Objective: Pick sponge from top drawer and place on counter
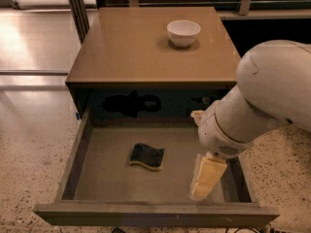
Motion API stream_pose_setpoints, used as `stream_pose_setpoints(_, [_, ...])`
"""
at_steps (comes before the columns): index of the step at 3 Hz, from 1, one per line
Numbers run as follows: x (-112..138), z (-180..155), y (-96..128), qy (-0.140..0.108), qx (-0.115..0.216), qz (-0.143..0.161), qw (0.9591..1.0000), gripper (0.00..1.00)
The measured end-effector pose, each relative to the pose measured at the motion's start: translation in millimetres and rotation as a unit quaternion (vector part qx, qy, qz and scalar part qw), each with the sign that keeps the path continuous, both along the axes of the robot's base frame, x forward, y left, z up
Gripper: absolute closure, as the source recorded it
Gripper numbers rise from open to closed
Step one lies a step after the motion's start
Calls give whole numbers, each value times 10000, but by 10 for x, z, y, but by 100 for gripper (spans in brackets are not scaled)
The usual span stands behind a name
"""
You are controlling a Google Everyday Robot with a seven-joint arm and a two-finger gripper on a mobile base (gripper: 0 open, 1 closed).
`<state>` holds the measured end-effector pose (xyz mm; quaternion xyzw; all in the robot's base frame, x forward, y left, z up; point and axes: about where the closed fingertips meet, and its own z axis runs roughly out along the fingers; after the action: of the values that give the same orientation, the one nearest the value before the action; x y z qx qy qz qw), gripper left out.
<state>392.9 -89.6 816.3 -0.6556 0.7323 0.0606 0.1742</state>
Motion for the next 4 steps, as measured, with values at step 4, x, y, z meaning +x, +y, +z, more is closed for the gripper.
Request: stream_pose_setpoints(4, [694, -740, 325, -535, -95, 346, 9979, 0])
